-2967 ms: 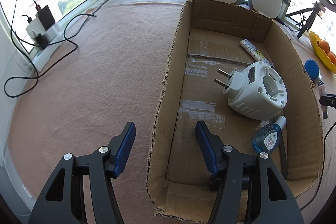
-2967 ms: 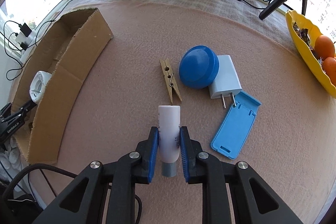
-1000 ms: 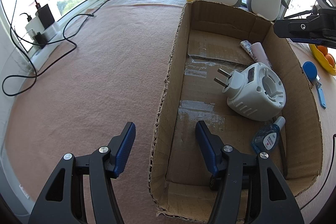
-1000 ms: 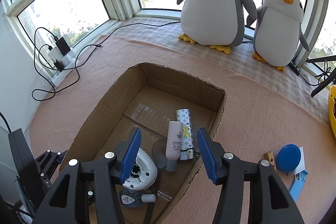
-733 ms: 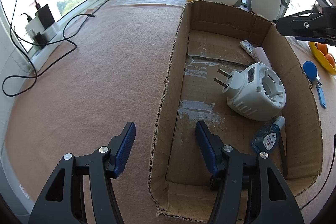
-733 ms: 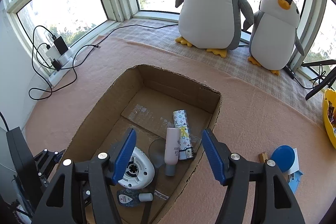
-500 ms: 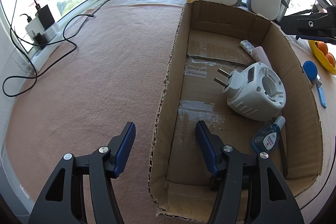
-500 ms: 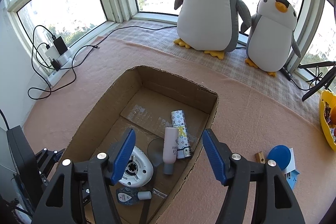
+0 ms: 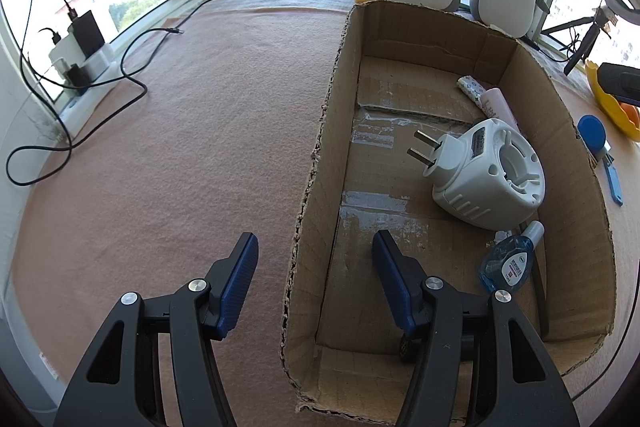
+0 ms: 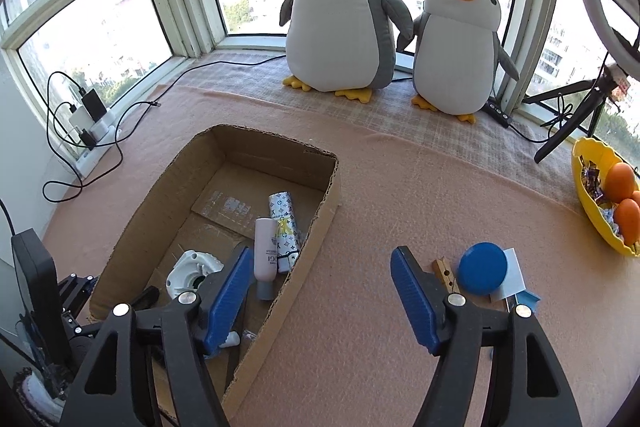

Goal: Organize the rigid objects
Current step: 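Withdraw the right gripper and move it to the blue phone stand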

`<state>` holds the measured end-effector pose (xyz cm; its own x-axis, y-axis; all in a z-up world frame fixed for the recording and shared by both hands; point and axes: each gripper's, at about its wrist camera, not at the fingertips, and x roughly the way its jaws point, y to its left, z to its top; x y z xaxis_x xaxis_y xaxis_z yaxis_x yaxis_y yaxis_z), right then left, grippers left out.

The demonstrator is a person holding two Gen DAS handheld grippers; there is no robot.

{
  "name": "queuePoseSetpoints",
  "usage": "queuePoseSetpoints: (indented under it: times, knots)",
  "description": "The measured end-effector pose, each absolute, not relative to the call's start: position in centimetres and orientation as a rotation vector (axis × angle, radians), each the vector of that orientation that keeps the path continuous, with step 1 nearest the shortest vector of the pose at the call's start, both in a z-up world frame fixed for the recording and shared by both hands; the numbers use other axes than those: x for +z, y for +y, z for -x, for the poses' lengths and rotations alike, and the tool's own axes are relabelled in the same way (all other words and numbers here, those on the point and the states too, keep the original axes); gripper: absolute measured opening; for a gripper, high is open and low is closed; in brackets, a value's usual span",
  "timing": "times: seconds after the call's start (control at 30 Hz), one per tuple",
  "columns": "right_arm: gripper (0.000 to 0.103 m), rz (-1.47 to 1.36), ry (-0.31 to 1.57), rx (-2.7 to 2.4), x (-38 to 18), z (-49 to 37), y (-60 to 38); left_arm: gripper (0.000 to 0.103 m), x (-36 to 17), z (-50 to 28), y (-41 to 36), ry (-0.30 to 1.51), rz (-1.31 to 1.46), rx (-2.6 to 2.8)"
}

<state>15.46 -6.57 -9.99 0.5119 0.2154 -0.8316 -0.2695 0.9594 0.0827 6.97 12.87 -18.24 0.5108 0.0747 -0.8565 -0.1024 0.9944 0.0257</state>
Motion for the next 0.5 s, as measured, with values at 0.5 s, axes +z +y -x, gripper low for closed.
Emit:
queuePoseSetpoints:
  times: [0.5]
  knots:
    - [0.068, -0.086, 1.026, 0.063, -10.3, -14.2, -18.7, 0.06, -18.1, -7.0, 12.9, 1.028, 0.027, 0.107]
